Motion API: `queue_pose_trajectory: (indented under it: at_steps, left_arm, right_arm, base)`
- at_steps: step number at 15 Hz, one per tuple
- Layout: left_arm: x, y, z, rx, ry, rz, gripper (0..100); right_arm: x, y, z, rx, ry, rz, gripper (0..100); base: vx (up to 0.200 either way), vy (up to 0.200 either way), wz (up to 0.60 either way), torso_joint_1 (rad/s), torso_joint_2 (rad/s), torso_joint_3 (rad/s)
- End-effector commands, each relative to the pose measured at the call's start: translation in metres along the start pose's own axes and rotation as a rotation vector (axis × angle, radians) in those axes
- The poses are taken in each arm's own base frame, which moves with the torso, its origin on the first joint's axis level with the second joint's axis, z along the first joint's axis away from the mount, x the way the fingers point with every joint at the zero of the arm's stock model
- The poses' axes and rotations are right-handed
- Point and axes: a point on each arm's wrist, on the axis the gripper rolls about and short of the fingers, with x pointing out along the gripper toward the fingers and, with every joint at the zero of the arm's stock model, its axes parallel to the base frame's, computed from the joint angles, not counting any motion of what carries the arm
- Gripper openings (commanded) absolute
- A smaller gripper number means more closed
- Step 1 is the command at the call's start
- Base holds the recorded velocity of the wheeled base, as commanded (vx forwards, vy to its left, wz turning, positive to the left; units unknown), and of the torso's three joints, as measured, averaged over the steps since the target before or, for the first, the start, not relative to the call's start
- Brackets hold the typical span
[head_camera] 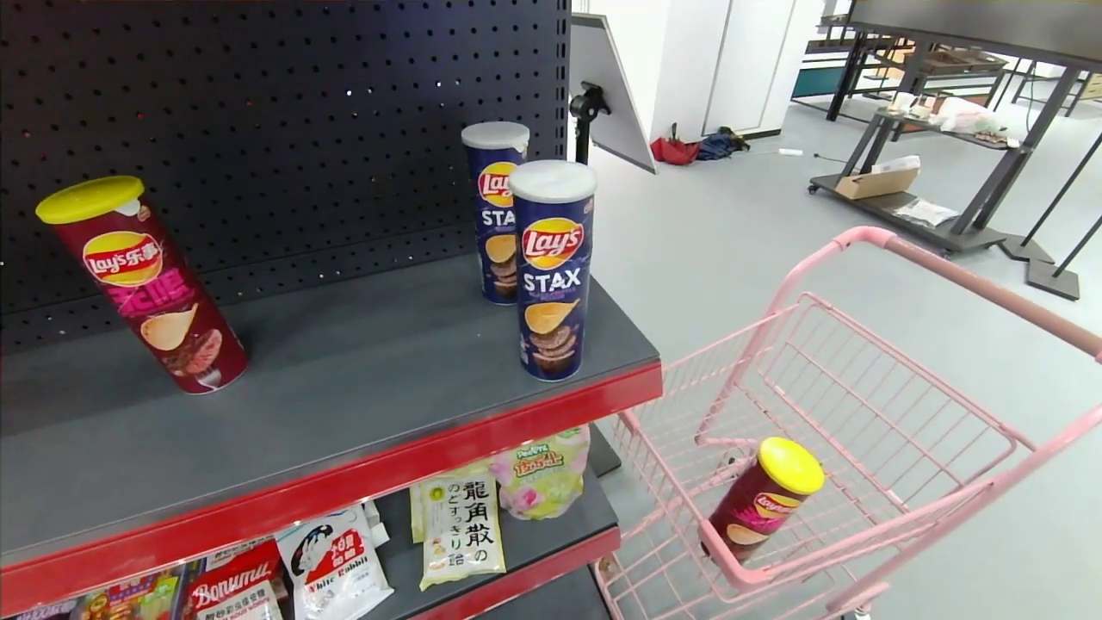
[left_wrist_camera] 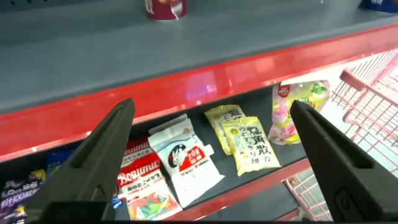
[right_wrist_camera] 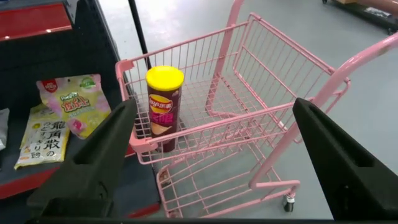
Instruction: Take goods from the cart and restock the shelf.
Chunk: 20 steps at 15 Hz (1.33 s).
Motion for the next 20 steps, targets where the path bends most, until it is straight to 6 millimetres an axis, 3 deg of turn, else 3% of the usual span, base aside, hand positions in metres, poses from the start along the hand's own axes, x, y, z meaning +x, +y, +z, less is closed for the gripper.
queue_pose_trajectory:
  at_steps: [1, 14, 19, 20]
  left_arm:
    - [0.000, 0.000, 0.000, 0.000, 0.001, 0.000, 100]
    - [0.000, 0.000, 0.000, 0.000, 0.000, 0.000, 100]
    - [0.000, 0.000, 0.000, 0.000, 0.000, 0.000, 100]
    - [0.000, 0.000, 0.000, 0.000, 0.000, 0.000, 100]
  right_arm:
    - [0.000, 0.000, 0.000, 0.000, 0.001, 0.000, 100]
    - [0.000, 0.000, 0.000, -0.005, 0.001, 0.000, 100]
    - [0.000, 0.000, 0.001, -0.012, 0.000, 0.009, 100]
    - [-0.002, 0.001, 0.040, 0.011, -0.030, 0.060, 100]
  base:
    - [0.000, 0.000, 0.00, -0.144, 0.39, 0.227]
    - [0.000, 0.000, 0.00, -0.163, 0.49, 0.326]
    - [0.000, 0.000, 0.00, -0.022, 0.09, 0.061]
    - [0.000, 0.000, 0.00, 0.000, 0.00, 0.000]
